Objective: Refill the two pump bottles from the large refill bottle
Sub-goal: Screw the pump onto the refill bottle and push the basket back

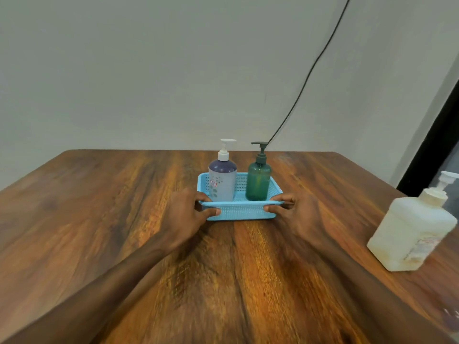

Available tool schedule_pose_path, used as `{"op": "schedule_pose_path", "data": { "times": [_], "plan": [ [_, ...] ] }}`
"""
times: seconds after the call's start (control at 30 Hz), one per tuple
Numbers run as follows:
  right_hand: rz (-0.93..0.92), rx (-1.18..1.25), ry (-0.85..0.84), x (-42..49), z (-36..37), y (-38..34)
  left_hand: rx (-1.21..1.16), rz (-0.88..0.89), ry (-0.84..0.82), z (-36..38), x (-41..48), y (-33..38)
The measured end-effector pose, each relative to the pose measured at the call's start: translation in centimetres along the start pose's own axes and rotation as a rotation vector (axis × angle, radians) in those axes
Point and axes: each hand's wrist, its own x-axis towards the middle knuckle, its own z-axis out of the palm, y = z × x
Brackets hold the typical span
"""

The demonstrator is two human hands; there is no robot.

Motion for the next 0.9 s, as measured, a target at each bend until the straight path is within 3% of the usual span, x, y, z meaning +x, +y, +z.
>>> {"op": "schedule_pose_path", "data": {
  "times": [0.5, 0.9],
  "plan": [
    [0.039, -0.039, 0.020, 8.8, 3.5, 2.8, 0.039, 0.031, 0.018, 2.1, 8.8, -2.0],
    [0.000, -0.112, -0.040, 7.3, 2.1, 2.5, 0.149, 0.079, -0.051, 2.2, 6.4, 0.1]
  ]
}}
